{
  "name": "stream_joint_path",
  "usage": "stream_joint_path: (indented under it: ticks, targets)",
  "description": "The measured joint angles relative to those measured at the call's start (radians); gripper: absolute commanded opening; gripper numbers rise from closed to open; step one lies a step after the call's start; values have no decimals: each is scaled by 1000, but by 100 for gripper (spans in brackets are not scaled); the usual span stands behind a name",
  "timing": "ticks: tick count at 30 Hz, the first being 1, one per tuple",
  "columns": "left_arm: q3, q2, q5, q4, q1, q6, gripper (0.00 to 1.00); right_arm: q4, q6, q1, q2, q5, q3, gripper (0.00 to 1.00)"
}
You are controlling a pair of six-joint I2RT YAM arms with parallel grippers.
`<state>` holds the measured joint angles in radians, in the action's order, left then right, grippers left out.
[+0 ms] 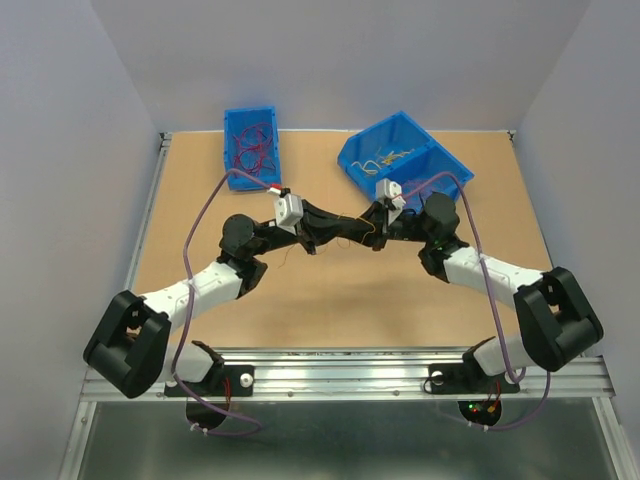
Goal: Untangle the cables
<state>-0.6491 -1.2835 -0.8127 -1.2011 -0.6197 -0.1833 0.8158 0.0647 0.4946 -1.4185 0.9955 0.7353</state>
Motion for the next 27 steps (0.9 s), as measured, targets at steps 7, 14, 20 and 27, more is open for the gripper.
stream_joint_path:
  ticks: [7, 14, 20, 27]
  targets:
    - [12, -44, -36, -80, 54, -163, 0, 370, 166, 24, -84, 7, -120, 4]
    - [19, -116, -76, -80, 83, -290, 0, 426, 349, 24, -238, -13, -128, 4]
    - [19, -117, -77, -89, 83, -294, 0, 454, 377, 24, -240, -58, -127, 12]
    - [19, -112, -48, -89, 83, -256, 0, 468, 354, 24, -238, -110, -127, 19]
